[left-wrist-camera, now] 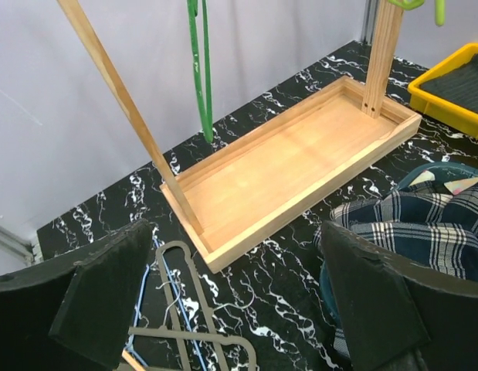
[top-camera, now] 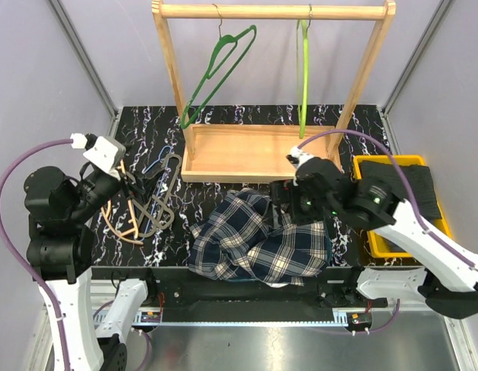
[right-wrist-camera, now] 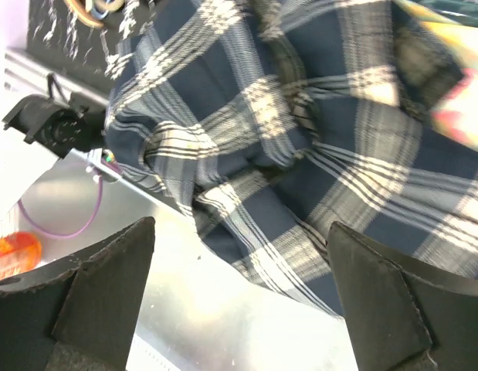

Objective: Remove the skirt from the hanger

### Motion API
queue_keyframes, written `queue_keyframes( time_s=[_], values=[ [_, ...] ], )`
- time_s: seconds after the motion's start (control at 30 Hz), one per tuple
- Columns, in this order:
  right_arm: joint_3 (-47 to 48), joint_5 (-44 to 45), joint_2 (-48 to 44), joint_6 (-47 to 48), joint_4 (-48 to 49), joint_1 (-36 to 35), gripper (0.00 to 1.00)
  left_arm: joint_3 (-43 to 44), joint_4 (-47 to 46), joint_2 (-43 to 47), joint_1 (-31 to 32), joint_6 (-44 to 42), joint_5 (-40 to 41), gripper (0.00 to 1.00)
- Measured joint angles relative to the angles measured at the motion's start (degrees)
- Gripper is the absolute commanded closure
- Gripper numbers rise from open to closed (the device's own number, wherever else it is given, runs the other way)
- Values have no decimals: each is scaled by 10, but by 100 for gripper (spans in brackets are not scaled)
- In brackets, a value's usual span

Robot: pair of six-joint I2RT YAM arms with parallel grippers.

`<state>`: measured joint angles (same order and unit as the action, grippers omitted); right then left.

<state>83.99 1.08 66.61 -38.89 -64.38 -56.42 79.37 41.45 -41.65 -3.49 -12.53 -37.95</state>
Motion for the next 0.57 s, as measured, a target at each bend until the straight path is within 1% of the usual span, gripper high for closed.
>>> queue_keyframes(
  time_s=[0.13, 0.37, 0.47, 0.57],
  values=[
    [19, 48, -39, -13, -31, 0, 0, 21, 30, 2, 0, -6, 16, 6],
    [76, 133, -129, 1, -5, 0, 0, 28, 70, 10, 0, 7, 44, 7],
    [100, 151, -140, 10, 3, 1, 0, 28, 78, 13, 0, 14, 52, 9],
    [102, 163, -132, 22, 10, 1, 0, 28, 87, 14, 0, 22, 59, 9]
  ],
)
